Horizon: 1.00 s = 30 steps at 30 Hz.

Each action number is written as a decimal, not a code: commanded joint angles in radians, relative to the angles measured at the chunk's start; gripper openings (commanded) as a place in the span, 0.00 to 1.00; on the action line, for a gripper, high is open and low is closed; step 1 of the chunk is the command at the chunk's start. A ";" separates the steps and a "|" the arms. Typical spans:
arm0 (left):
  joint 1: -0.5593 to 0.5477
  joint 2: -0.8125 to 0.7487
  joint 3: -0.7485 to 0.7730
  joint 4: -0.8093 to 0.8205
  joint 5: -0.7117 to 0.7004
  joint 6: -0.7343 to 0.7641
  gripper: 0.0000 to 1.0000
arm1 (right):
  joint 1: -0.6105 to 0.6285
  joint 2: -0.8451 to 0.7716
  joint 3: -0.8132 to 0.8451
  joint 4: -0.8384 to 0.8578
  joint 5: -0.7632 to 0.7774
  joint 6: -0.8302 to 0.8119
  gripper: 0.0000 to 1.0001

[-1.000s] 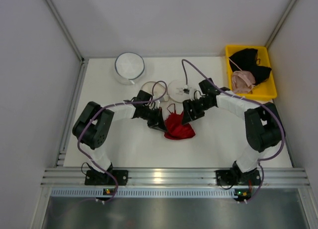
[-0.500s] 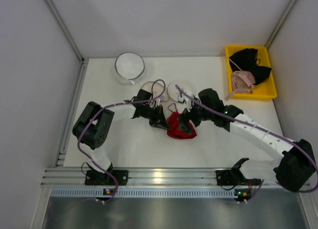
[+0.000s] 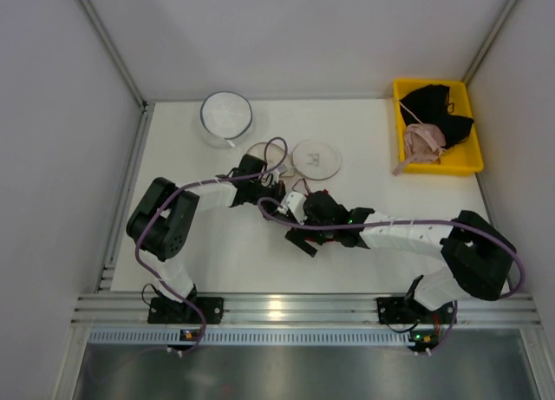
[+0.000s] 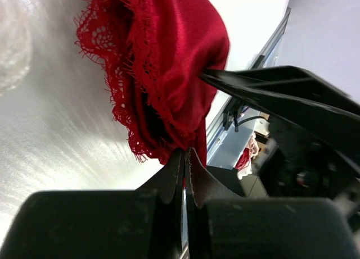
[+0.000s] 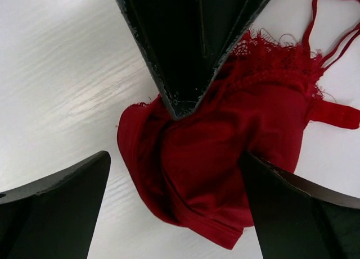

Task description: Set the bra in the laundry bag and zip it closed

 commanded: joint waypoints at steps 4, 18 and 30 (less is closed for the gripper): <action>-0.007 -0.013 -0.007 0.153 0.074 -0.097 0.00 | 0.029 0.076 0.033 0.105 0.060 0.025 1.00; -0.017 -0.060 -0.004 0.213 0.140 -0.178 0.17 | -0.063 0.048 0.034 0.129 -0.004 0.052 0.00; 0.073 -0.200 0.293 -0.170 -0.191 0.170 0.90 | -0.327 -0.184 0.085 -0.094 -0.397 -0.001 0.00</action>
